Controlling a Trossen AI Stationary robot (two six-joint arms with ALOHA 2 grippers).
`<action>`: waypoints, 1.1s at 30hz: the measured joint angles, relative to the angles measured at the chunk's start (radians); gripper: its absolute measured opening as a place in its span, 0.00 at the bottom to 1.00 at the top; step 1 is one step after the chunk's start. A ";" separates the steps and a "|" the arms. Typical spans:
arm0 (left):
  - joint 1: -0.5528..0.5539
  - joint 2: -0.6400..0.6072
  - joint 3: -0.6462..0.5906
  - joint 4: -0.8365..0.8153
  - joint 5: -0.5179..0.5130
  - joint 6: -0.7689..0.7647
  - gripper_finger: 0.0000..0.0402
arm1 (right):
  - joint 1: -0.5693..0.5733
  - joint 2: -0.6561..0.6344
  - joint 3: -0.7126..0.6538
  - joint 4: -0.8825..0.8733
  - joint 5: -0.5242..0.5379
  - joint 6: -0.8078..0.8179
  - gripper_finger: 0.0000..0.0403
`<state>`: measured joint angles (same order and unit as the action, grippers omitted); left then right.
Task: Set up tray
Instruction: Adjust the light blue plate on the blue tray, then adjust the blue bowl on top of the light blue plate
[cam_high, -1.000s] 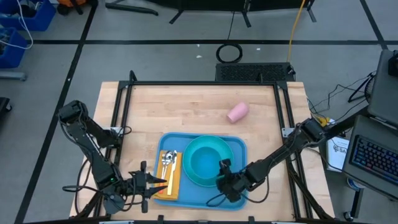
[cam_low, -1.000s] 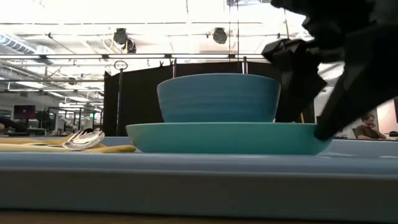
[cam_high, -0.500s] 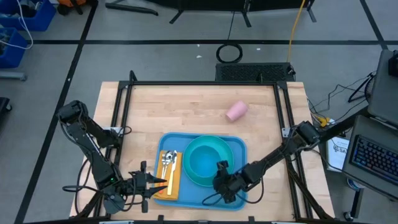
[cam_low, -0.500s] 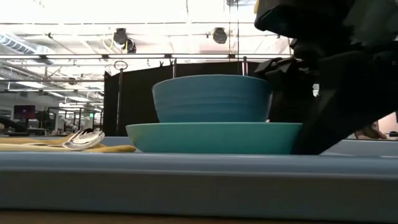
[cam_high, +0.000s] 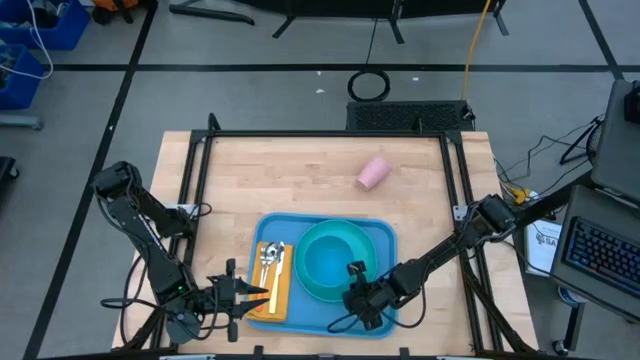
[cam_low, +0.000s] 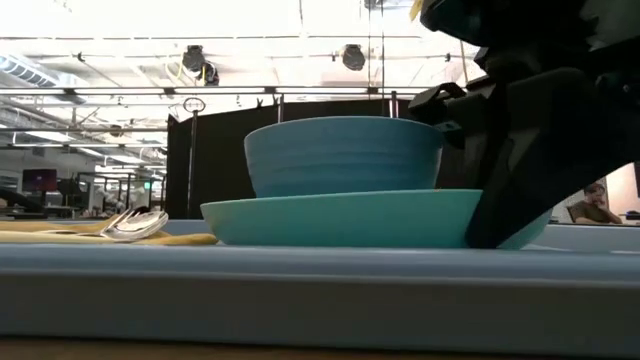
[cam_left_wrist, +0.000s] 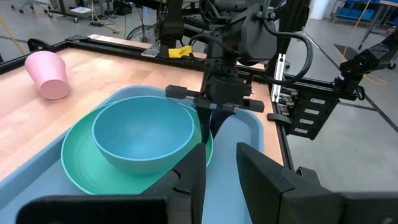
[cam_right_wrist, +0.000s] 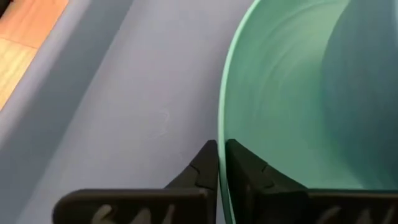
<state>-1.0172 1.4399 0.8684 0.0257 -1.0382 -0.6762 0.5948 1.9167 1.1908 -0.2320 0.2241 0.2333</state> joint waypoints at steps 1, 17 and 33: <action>0.000 0.000 0.000 0.000 0.000 0.000 0.23 | 0.002 0.000 0.000 0.000 0.003 -0.002 0.02; 0.000 0.000 0.000 -0.007 0.000 -0.002 0.23 | 0.079 0.003 -0.001 0.103 -0.088 -0.087 0.03; 0.000 0.000 0.000 -0.008 0.027 -0.002 0.23 | 0.091 0.004 -0.002 0.206 -0.103 -0.029 0.26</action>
<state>-1.0172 1.4399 0.8684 0.0177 -1.0115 -0.6777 0.6859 1.9205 1.1885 -0.0263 0.1210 0.2044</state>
